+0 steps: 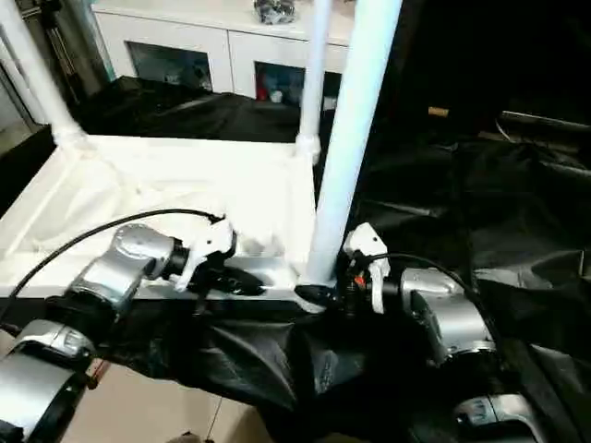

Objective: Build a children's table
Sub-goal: Rotate leg to tighten

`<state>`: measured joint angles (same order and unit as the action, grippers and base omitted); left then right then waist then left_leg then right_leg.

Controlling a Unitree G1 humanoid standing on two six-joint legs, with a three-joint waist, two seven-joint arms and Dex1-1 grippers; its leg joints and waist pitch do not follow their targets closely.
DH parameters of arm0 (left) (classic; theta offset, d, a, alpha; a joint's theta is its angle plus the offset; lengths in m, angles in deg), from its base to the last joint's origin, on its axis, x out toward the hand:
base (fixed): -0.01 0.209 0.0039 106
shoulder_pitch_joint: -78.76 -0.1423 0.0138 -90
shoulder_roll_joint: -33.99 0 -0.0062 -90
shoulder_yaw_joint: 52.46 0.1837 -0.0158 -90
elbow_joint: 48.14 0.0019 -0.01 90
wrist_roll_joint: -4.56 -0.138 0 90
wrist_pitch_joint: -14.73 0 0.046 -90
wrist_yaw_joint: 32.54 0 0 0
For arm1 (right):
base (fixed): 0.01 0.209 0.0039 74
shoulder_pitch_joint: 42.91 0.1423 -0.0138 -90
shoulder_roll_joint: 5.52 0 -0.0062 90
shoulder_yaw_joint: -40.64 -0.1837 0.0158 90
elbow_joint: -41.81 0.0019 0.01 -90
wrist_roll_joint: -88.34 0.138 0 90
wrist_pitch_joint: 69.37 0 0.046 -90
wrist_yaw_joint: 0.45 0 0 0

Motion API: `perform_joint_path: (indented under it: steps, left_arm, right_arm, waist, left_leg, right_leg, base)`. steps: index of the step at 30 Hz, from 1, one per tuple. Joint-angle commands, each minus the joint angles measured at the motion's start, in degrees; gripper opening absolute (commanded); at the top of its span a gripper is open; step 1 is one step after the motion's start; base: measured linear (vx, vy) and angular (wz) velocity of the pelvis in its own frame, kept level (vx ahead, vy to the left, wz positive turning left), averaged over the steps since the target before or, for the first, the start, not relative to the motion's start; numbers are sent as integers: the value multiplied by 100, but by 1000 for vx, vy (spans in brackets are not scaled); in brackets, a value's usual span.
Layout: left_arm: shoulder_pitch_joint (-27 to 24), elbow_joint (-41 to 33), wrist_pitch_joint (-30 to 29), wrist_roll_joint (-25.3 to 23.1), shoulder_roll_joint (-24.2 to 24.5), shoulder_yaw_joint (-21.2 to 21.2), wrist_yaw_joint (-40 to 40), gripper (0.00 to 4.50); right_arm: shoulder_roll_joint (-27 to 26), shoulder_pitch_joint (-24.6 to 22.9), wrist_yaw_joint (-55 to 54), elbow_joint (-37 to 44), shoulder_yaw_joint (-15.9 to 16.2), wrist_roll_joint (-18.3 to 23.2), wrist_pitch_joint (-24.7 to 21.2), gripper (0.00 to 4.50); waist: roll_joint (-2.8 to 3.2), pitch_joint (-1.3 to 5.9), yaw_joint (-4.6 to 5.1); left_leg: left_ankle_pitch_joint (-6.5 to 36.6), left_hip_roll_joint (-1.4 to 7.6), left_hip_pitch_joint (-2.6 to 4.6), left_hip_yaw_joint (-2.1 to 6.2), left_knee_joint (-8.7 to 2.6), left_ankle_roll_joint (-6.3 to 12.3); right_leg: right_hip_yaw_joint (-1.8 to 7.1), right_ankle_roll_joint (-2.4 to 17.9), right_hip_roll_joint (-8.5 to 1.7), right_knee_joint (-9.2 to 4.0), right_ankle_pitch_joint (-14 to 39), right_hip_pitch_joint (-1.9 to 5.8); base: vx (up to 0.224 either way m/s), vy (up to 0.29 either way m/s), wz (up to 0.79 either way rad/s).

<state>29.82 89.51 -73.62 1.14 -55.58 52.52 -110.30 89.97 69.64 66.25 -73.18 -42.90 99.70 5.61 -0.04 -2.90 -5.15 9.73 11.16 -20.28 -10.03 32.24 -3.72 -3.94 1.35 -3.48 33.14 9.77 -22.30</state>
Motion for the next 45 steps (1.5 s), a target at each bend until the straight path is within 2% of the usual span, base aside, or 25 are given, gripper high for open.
perform_joint_path:
  steps: [1, 4, 7, 8, 9, 11, 13, 15, 16, 20, 21, 22, 23, 24, 25, 26, 27, 29, 30, 35, 38, 41, 42, 43, 45]
  left_arm:
    - [81, -120, 35, 92, -93, 5, 155, 0]
    - [40, -166, -5, 102, -147, -3, 233, 0]
    - [43, -168, -73, 92, -238, -38, 417, 0]
    - [83, -121, -125, 56, -324, -63, 634, 0]
    - [114, -83, -159, 29, -385, -79, 791, 0]
    - [196, 19, -230, -30, -564, -120, 1184, 0]
    - [266, 106, -293, -60, -727, -160, 1514, 0]
    - [332, 188, -357, -85, -907, -190, 1831, 0]
    - [358, 211, -397, -98, -1014, -194, 1979, 0]
    - [371, 186, -456, -135, -1242, -159, 2214, 0]
    - [356, 152, -467, -149, -1321, -125, 2263, 0]
    - [349, 132, -481, -144, -1357, -115, 2272, 0]
    - [345, 122, -486, -138, -1367, -111, 2263, 0]
    - [343, 119, -487, -135, -1369, -110, 2255, 0]
    - [341, 132, -464, -153, -1347, -97, 2240, 0]
    - [338, 139, -443, -163, -1317, -87, 2211, 0]
    - [336, 142, -431, -168, -1301, -82, 2196, 0]
    - [322, 141, -363, -189, -1208, -58, 2089, 0]
    - [277, 82, -300, -164, -1066, -33, 1828, 0]
    - [173, -50, -162, -90, -784, 15, 1257, 0]
    - [140, -73, 30, -33, -655, 5, 1002, 0]
    - [133, -79, -4, 0, -574, 0, 802, 0]
    - [133, -79, -4, 0, -574, 0, 802, 0]
    - [129, -76, 48, 12, -489, 7, 591, 0]
    - [124, -82, 88, 23, -433, 23, 454, 0]
  right_arm:
    - [-156, -134, 411, 168, 490, 81, -137, 303]
    - [-258, -85, 237, 49, 411, 29, -96, 283]
    - [-405, 9, -220, -193, 295, -101, 88, 279]
    - [-551, 135, -779, -488, 198, -274, 237, 277]
    - [-655, 228, -1180, -703, 131, -396, 334, 276]
    - [-916, 489, -2179, -1227, -78, -563, 261, 276]
    - [-1118, 616, -2734, -1489, -233, -566, 280, 274]
    - [-1337, 722, -3232, -1702, -378, -539, 298, 274]
    - [-1446, 764, -3436, -1793, -395, -557, 324, 273]
    - [-1706, 917, -3969, -2085, -460, -639, 362, 273]
    - [-1794, 1005, -4121, -2272, -425, -743, 602, 273]
    - [-1821, 1043, -4155, -2352, -376, -818, 769, 273]
    - [-1830, 1047, -4091, -2360, -352, -824, 839, 273]
    - [-1833, 1044, -4035, -2353, -347, -811, 857, 307]
    - [-1830, 1049, -3906, -2319, -387, -738, 832, 328]
    - [-1811, 1051, -3805, -2285, -400, -698, 822, 342]
    - [-1800, 1051, -3751, -2266, -407, -676, 817, 342]
    - [-1700, 1046, -3545, -2192, -364, -674, 848, 361]
    - [-1493, 964, -3121, -2035, -208, -721, 965, 376]
    - [-1147, 788, -2126, -1736, -90, -615, 1273, 376]
    - [-953, 629, -1648, -1476, -75, -509, 1505, 376]
    - [-727, 461, -990, -1112, 11, -278, 1083, 376]
    - [-727, 461, -990, -1112, 11, -278, 1083, 376]
    - [-465, 266, -376, -737, 165, -132, 781, 376]
    - [-328, 155, -63, -539, 246, -91, 659, 376]
  waist:
    - [-13, 348, -4]
    - [-25, 354, -5]
    - [-22, 335, 9]
    - [-32, 331, 16]
    - [-23, 317, 41]
    - [-32, 290, 165]
    - [-32, 288, 225]
    - [-34, 306, 258]
    - [-37, 311, 278]
    - [-28, 332, 276]
    - [-27, 334, 279]
    - [7, 335, 291]
    - [-6, 332, 297]
    - [-5, 332, 288]
    - [12, 329, 289]
    - [1, 327, 294]
    - [1, 328, 293]
    - [-3, 332, 285]
    - [-3, 336, 282]
    - [-13, 352, 226]
    - [-13, 386, 146]
    - [-9, 386, 113]
    - [-12, 385, 92]
    - [-9, 383, 74]
    - [-19, 387, 7]
  left_leg:
    - [1246, 240, 41, 26, -327, 295]
    - [1173, 241, 36, 29, -322, 311]
    - [1269, 240, 39, 29, -329, 278]
    - [1330, 235, 46, 29, -332, 247]
    - [1401, 235, 45, 38, -340, 200]
    - [1722, 198, 58, 92, -378, -10]
    - [1823, 192, 83, 88, -359, -3]
    - [1797, 188, 78, 84, -352, 18]
    - [1740, 189, 69, 78, -350, 68]
    - [1564, 181, 55, 57, -333, 153]
    - [1527, 183, 48, 58, -336, 157]
    - [1535, 192, 51, 58, -337, 136]
    - [1569, 185, 46, 55, -335, 135]
    - [1574, 183, 51, 52, -334, 147]
    - [1578, 184, 45, 56, -340, 178]
    - [1609, 188, 48, 54, -343, 197]
    - [1630, 187, 50, 52, -341, 206]
    - [1610, 192, 46, 55, -340, 225]
    - [1592, 193, 45, 54, -339, 234]
    - [1326, 199, 31, 29, -309, 402]
    - [1007, 235, 7, 20, -290, 512]
    - [950, 234, -1, 15, -283, 563]
    - [962, 231, -6, 13, -275, 575]
    - [966, 239, 1, 11, -275, 574]
    - [921, 250, 0, 10, -263, 649]
  right_leg:
    - [259, 1200, -480, -389, 1512, 263]
    - [254, 1213, -478, -370, 1434, 269]
    - [254, 1181, -487, -396, 1650, 248]
    - [253, 1135, -490, -411, 1801, 247]
    - [254, 1125, -501, -417, 1941, 224]
    - [217, 927, -500, -479, 2652, 217]
    - [235, 848, -502, -525, 2818, 190]
    - [246, 862, -494, -522, 2705, 188]
    - [257, 930, -482, -503, 2464, 189]
    - [269, 1044, -483, -471, 2095, 208]
    - [267, 1059, -473, -456, 2017, 215]
    - [267, 1105, -474, -451, 1919, 203]
    - [262, 1122, -466, -447, 1878, 219]
    - [264, 1130, -467, -449, 1852, 221]
    - [267, 1151, -464, -440, 1797, 232]
    - [266, 1156, -458, -442, 1789, 233]
    - [267, 1160, -457, -443, 1796, 232]
    - [268, 1178, -463, -438, 1757, 245]
    - [268, 1185, -461, -433, 1721, 248]
    - [272, 1295, -465, -400, 1321, 277]
    - [262, 1411, -452, -309, 754, 300]
    - [251, 1479, -445, -293, 653, 297]
    - [248, 1470, -450, -301, 705, 303]
    - [252, 1466, -453, -304, 731, 291]
    - [258, 1436, -453, -295, 649, 295]
  base:
    - [0, 0, 0]
    - [0, 0, 0]
    - [0, 0, 0]
    - [0, 0, 0]
    - [0, 0, 0]
    - [0, 0, 0]
    - [0, 0, 0]
    - [0, 0, 0]
    - [0, 0, 0]
    - [0, 0, 0]
    - [0, 0, 0]
    - [0, 0, 0]
    - [0, 0, 0]
    - [0, 0, 0]
    - [0, 0, 0]
    - [0, 0, 0]
    - [0, 0, 0]
    - [0, 0, 0]
    - [0, 0, 0]
    - [0, 0, 0]
    - [0, 0, 0]
    - [0, 0, 0]
    - [0, 0, 0]
    - [0, 0, 0]
    - [0, 0, 0]
